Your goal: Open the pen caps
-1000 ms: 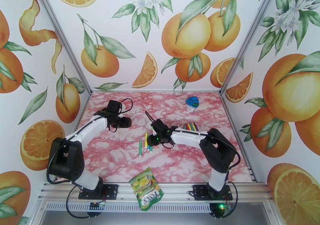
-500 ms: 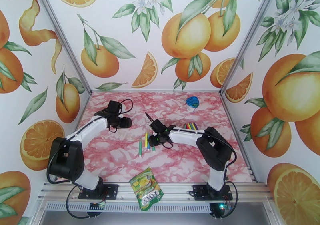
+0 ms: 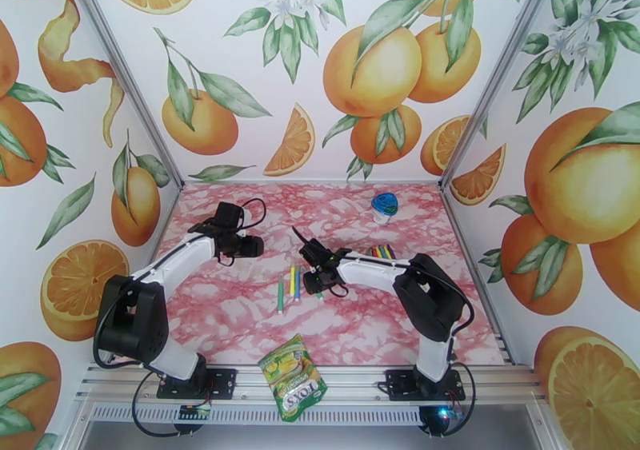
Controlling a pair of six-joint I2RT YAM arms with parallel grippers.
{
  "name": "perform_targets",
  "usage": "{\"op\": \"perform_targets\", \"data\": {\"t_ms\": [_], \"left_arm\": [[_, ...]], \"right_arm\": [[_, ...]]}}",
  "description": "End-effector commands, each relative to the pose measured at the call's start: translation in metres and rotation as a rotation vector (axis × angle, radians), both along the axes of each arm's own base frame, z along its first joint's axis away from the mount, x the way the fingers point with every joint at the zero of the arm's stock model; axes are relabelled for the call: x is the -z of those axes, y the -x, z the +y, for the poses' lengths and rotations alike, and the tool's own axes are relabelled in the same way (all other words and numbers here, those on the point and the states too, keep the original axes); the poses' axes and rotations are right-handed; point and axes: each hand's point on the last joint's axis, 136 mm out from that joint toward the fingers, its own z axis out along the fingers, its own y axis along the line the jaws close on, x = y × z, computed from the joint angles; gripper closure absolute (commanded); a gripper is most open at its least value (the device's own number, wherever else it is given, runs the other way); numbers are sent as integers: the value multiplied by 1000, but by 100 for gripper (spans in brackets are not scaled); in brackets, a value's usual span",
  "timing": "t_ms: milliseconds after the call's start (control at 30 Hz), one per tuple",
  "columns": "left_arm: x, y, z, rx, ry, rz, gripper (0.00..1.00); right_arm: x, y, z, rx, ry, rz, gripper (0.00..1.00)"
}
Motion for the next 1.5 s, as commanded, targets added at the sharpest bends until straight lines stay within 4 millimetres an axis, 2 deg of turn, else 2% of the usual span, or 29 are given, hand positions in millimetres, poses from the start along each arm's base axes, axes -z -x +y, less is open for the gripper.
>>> {"op": "perform_targets", "data": {"t_ms": [0,400,667,967,1233,1467], "left_arm": [[-11,-3,-1,-8,29,-40,39],[-11,-4,-5,-9,59,-42,39],[-11,-7,-12,-12,103,-45,39],[-28,-11,-55,64,321,-86,39],[-42,-14,-94,140,483,-95,39],[-61,-17,-125,214,599,-109,39]], "right_arm": [[3,2,-3,-36,61,-2,60],[19,1,-8,-27,118,13,74],[14,-7,-14,6,140,-29,82],[-13,-17,-8,22,16,-107,86],[-51,-26,-2,42,-165,-195,90],[-87,-28,15,13,-332,-272,90]]}}
